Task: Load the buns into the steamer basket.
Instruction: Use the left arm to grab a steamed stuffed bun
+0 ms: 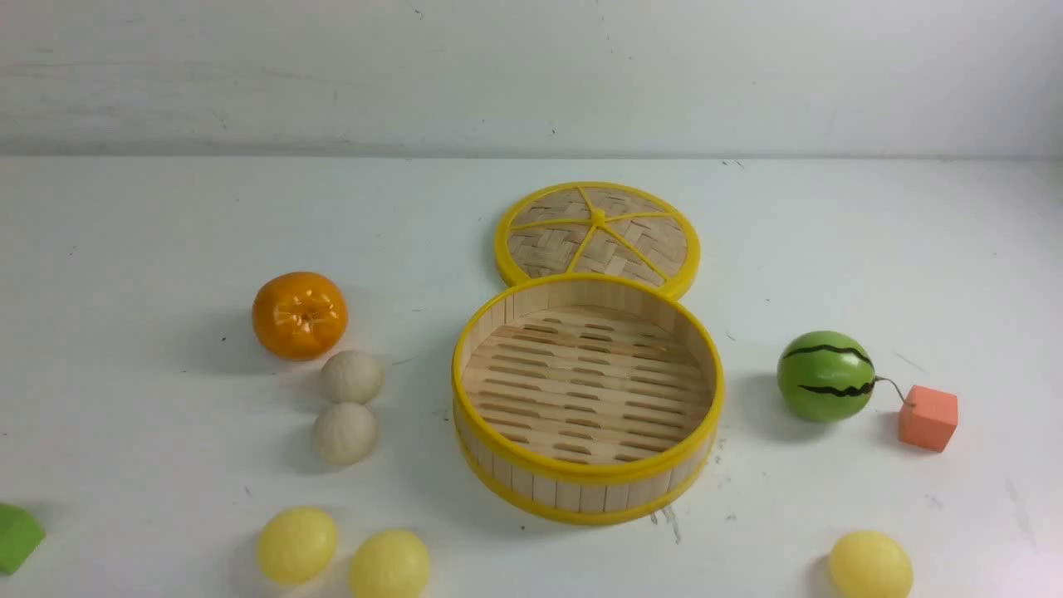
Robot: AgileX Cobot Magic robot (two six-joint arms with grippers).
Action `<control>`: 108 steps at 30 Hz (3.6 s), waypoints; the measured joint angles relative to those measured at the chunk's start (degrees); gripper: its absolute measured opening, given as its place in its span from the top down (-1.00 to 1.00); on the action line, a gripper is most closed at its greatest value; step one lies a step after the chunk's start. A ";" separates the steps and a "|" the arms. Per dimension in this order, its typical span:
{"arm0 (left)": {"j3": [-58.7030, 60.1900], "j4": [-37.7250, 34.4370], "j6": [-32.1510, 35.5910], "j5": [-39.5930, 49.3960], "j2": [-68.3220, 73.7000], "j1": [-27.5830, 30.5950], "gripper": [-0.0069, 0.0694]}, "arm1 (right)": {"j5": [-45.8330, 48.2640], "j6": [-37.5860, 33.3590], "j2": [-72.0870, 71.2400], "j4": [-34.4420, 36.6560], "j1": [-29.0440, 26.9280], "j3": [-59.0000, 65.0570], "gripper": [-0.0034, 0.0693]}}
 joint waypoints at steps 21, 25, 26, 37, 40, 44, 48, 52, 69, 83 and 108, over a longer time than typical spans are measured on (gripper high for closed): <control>0.00 0.00 0.00 0.13 0.00 0.00 0.19 | 0.00 0.00 0.00 0.00 0.00 0.00 0.24; 0.00 0.00 0.00 0.13 0.00 0.00 0.19 | 0.00 0.00 0.00 0.00 0.00 0.00 0.24; 0.00 0.00 0.00 0.13 0.00 0.00 0.19 | 0.00 0.00 0.00 0.00 0.00 0.00 0.24; 0.00 -10.19 -5.91 -6.42 0.00 0.00 0.19 | 0.00 0.00 0.00 0.00 0.00 0.00 0.24; 0.00 -19.57 -10.83 -10.48 0.00 0.00 0.19 | 0.00 0.00 0.00 0.00 0.00 0.00 0.24; 0.00 -26.31 -13.39 -14.85 0.00 0.00 0.19 | 0.00 0.00 0.00 0.00 0.00 0.00 0.24; 0.00 -29.61 -13.42 -19.44 0.00 0.00 0.19 | 0.00 0.00 0.00 0.00 0.00 0.00 0.24; -0.06 -29.74 -12.58 -19.66 0.00 0.00 0.26 | 0.00 0.00 0.00 0.00 0.00 0.00 0.24; -33.90 -25.07 11.52 32.91 30.05 0.00 0.85 | 0.00 0.00 0.00 -0.06 0.00 0.00 0.24; -47.18 -16.68 17.38 32.02 65.69 -17.92 0.85 | 0.00 0.00 0.00 -0.11 0.00 0.00 0.24; -57.31 2.27 5.82 26.36 89.58 -22.07 0.49 | -0.05 0.00 0.00 -0.22 0.00 0.00 0.24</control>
